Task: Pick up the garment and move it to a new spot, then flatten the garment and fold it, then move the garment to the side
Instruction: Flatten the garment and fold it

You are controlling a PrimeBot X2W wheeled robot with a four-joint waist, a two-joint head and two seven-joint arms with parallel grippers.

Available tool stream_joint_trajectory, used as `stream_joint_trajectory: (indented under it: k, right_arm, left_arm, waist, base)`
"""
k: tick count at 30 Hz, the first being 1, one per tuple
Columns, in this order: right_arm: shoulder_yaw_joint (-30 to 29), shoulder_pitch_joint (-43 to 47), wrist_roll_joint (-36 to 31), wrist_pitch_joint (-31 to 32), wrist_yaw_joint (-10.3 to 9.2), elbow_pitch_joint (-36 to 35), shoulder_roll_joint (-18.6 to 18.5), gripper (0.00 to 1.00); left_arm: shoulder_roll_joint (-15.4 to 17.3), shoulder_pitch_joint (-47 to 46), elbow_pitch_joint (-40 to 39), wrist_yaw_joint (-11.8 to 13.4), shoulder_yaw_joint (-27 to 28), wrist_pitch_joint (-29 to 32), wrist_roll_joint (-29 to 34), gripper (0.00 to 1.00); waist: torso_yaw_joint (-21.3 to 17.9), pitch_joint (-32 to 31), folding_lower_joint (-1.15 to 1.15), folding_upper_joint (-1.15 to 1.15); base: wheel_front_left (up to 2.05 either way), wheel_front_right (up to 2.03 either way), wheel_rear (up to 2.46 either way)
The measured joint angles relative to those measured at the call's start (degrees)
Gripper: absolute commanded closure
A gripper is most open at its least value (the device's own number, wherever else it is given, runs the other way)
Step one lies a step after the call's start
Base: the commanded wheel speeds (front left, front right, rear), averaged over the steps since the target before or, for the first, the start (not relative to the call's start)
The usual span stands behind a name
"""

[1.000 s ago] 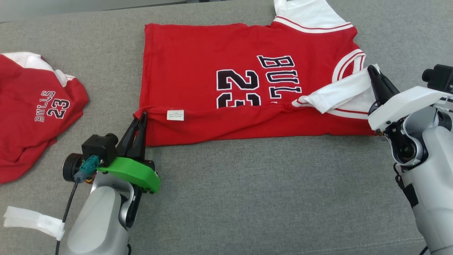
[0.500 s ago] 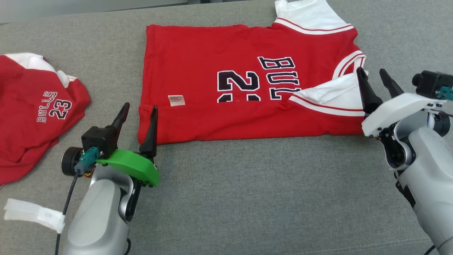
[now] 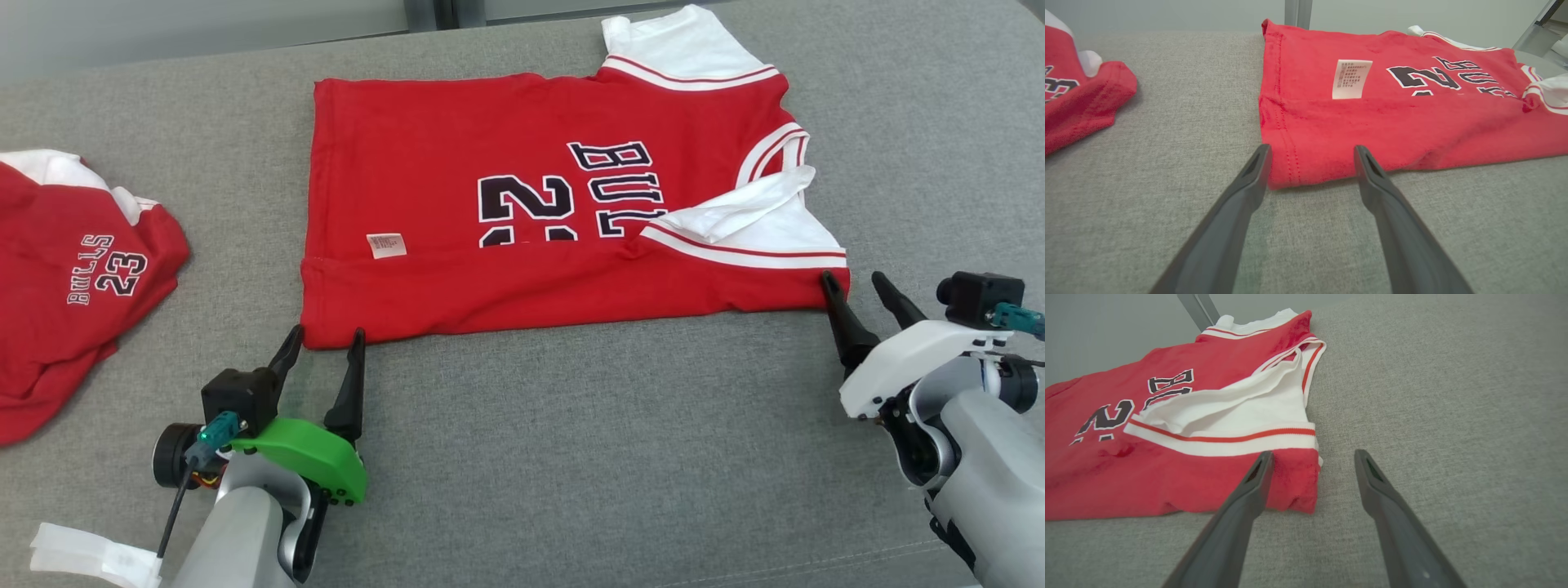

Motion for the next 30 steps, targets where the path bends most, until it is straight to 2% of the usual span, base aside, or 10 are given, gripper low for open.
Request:
stream_joint_trajectory:
  k: [10,11,12,13,14,22,30]
  right_arm:
    - [2.5,-3.6,2.4,-0.5,0.0,6.2,3.3,0.0]
    - [2.7,-4.0,2.8,-0.6,0.0,6.7,3.5,0.01]
    - [3.1,-4.3,3.1,-0.6,0.0,7.0,3.7,0.76]
    - [3.5,-4.6,3.3,-0.8,0.0,7.1,3.9,1.0]
    - [3.9,-4.9,3.6,-0.9,0.0,7.1,4.0,1.0]
    - [5.1,-5.2,5.4,-2.0,0.05,6.4,3.8,1.0]
    - [2.8,2.6,5.2,-2.3,0.07,-1.1,1.2,1.0]
  left_arm:
    - [-0.5,-4.5,6.9,0.0,0.5,0.0,0.0,0.0]
    - [-0.6,-5.2,8.6,0.0,0.1,0.0,-0.2,0.04]
    - [-0.8,-5.6,9.4,0.0,-0.3,-0.1,-0.3,0.5]
    - [-0.9,-6.1,9.7,0.0,-0.4,-0.1,-0.5,0.85]
    - [-1.0,-6.7,10.0,0.0,-0.6,-0.1,-0.9,1.0]
    - [-1.3,-5.9,6.3,0.0,0.0,0.0,-2.5,1.0]
    - [-1.5,3.7,-2.9,-0.1,2.5,0.0,-3.0,1.0]
  waist:
    - [-0.1,2.0,0.0,0.0]
    - [-0.1,2.3,0.0,0.0]
    - [0.0,2.5,0.0,0.0]
    - [0.0,2.7,0.0,0.0]
    - [-0.1,2.9,0.0,0.0]
    - [0.0,1.9,0.01,0.0]
    - [0.4,-2.4,0.0,0.0]
  base:
    - [0.0,0.0,0.0]
    - [0.0,0.0,0.0]
    - [0.0,0.0,0.0]
    - [0.0,0.0,0.0]
    - [0.0,0.0,0.0]
    - [0.0,0.0,0.0]
    - [0.0,0.0,0.0]
